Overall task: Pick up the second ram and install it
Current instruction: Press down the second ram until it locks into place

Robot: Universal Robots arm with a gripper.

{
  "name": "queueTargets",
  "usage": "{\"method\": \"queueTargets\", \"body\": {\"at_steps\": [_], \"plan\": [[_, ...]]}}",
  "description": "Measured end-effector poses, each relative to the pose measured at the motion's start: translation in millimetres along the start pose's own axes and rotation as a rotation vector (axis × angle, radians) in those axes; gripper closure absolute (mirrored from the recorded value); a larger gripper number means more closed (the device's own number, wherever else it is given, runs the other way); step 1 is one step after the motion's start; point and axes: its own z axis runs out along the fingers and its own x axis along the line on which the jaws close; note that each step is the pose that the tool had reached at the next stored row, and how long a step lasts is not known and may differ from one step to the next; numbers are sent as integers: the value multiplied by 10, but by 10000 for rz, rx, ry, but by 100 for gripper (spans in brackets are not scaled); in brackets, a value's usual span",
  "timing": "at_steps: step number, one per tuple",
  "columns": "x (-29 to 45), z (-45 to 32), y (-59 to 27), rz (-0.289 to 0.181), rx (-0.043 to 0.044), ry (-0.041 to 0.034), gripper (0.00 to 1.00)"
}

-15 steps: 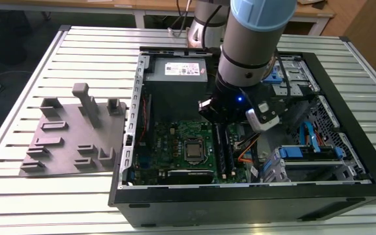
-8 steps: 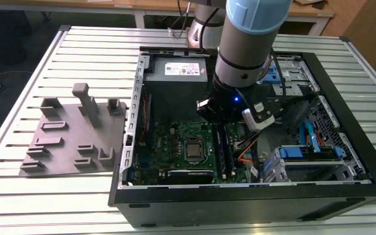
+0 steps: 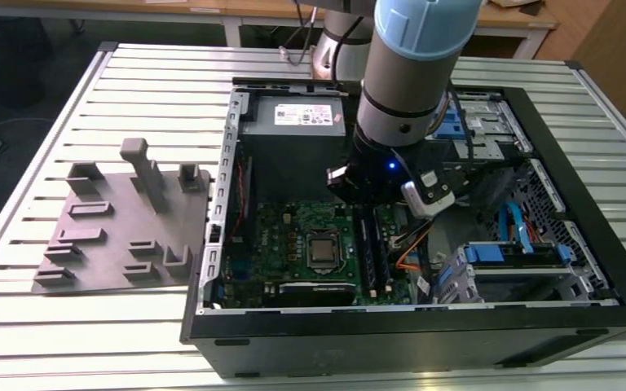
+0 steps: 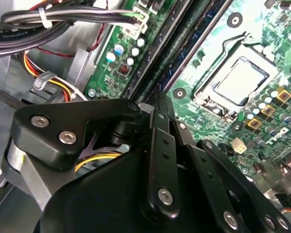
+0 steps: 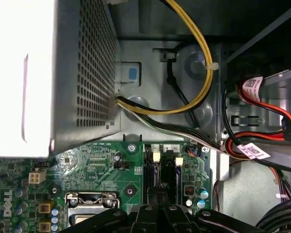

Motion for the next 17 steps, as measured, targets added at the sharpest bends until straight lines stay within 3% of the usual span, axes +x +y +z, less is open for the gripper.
{"method": "queueTargets", "body": {"at_steps": [5, 7, 11, 17], "plan": [[0, 19, 9, -3, -1, -5, 89], [-2, -15, 16, -3, -31, -25, 89], [-1, -78, 6, -2, -9, -22, 89], [0, -86, -143, -5, 133, -20, 89]]}}
